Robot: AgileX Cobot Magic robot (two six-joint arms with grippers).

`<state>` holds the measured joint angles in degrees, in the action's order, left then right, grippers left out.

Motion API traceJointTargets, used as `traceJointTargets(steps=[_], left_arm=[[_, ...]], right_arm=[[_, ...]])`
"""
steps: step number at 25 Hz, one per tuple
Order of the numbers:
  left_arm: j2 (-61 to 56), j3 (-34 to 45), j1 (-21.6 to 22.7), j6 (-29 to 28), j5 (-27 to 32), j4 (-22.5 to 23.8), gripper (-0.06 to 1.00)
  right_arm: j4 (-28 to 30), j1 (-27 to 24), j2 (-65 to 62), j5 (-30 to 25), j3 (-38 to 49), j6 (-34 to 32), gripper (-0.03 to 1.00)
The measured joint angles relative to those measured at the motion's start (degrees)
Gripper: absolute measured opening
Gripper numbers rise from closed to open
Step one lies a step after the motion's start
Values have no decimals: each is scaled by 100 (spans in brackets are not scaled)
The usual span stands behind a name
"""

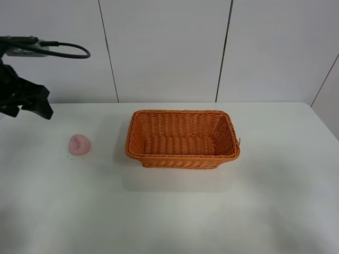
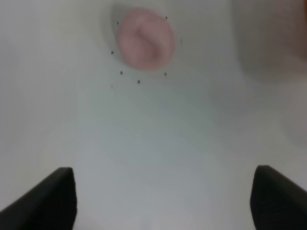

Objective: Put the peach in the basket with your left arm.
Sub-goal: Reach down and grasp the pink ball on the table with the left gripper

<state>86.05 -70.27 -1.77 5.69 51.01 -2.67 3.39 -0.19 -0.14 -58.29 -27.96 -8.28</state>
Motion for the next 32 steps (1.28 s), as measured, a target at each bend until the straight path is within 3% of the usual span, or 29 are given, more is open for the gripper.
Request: traceJointTargets(steps=[12,29,32], left_arm=[[3019,-2341,0,5,181,-266,85],[4603,-2485,0,5,-41,-33,84],[4603,-2485,0,-39,-41,-23,71]], right_arm=[[0,0,0,0,0,0,69],[0,0,0,0,0,0,69],[0,0,0,0,0,0,69]])
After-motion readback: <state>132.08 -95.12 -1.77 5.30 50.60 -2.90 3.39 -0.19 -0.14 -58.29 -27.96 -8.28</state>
